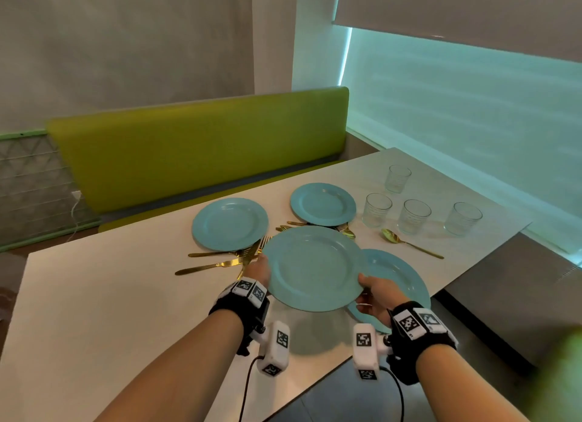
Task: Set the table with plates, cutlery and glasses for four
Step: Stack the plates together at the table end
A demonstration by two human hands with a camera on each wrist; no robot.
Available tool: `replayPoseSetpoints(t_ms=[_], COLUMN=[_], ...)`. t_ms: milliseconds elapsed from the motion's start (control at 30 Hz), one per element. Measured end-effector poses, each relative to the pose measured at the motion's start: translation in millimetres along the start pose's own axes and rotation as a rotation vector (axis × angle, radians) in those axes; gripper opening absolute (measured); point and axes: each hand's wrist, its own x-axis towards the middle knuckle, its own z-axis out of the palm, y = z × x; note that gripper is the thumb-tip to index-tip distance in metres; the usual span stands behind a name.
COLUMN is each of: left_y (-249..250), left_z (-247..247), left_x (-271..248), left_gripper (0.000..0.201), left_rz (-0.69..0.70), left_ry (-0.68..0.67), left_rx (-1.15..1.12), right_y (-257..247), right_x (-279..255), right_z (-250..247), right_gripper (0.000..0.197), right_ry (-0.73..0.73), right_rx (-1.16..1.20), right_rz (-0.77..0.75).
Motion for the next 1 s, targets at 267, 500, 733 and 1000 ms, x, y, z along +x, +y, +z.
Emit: replayPoseSetpoints(t_ms=[267, 500, 733, 1000], left_y=[73.8, 83.5, 72.6, 81.7], left_z=[51.9, 89.2, 117.8, 151.7], left_x=[-87.7, -85.9, -82.0, -79.3], left_gripper=[0.047, 0.047, 0.043, 0.046], left_rz=[0.120, 0.048, 0.042, 0.034], left_ry=[0.075, 0.172, 0.158, 0.164], left_rx=[0.105, 0.167, 0.219, 0.159], right_y=[-13.6, 9.3, 14.8, -18.6], right_x=[59.9, 99.7, 118.1, 116.1], right_z=[-73.8, -144.6, -149.3, -150.6], right_gripper=[0.029, 0.047, 0.046, 0.047], right_ry=[0.173, 0.503, 0.267, 0.248], right_rx=[-0.323, -0.566, -0.442, -0.513], right_rz=[-0.029, 0.173, 0.166, 0.106])
